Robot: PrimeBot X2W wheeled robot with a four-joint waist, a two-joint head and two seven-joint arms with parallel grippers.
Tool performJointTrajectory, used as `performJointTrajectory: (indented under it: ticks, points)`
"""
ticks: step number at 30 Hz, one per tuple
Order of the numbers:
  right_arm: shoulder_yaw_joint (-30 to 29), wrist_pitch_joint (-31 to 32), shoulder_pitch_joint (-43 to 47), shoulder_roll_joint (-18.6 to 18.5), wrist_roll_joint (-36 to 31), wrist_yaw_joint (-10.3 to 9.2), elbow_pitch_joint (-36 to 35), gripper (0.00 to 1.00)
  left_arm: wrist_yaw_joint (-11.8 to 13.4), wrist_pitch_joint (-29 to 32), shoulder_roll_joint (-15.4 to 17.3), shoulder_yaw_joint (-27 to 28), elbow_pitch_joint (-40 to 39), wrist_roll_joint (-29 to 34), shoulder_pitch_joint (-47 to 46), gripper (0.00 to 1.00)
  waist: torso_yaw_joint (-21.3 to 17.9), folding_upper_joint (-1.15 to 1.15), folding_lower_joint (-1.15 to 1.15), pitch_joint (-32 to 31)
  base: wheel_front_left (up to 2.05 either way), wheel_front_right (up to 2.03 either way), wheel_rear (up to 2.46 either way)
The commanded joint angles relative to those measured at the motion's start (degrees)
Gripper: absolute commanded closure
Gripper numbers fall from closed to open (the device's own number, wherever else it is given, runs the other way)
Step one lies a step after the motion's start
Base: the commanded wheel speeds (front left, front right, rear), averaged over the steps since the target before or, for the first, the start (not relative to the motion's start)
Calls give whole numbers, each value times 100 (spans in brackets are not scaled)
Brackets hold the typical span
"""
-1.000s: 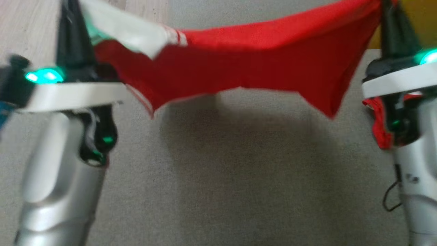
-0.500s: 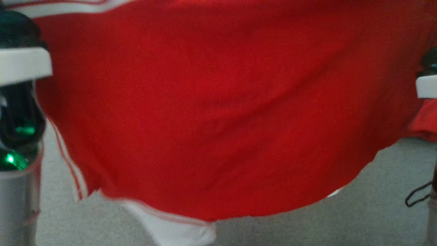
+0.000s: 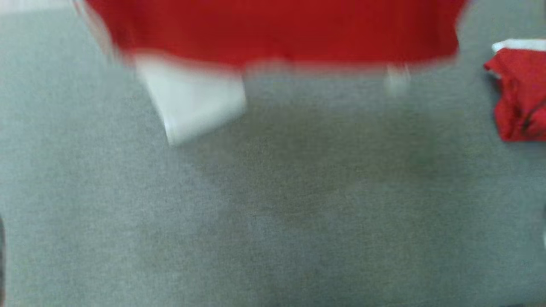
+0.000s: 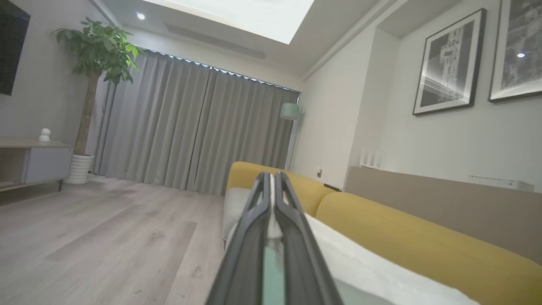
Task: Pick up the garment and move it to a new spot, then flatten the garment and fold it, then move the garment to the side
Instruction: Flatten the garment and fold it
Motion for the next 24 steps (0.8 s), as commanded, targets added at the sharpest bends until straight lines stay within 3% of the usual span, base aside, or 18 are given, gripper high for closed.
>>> performJointTrajectory:
  ticks: [1, 6, 11, 18, 24]
  points:
    - [48, -106, -286, 42, -14, -4, 52, 100, -31, -96, 244, 191, 19, 66, -435, 100, 57, 0, -2, 282, 0, 0, 0]
    - [194, -985, -1579, 80, -290, -4, 1496, 100, -262, -741, -11, 49, 1231, 329, -1761, 100, 218, 0, -2, 599, 0, 0, 0]
    - [204, -1683, -1894, 144, -370, -4, 2531, 100, -625, -1226, -201, -234, 2088, 507, -2053, 100, 301, 0, -2, 706, 0, 0, 0]
    - [1013, -1834, -930, 141, -49, -4, 3655, 100, -1010, -1815, -330, -704, 2790, 678, -998, 100, 364, 0, -2, 543, 0, 0, 0]
    - [2260, -1530, 63, -175, 710, -4, 3934, 100, -1183, -2022, -277, -1211, 3005, 741, 569, 100, 434, 0, -2, 162, 0, 0, 0]
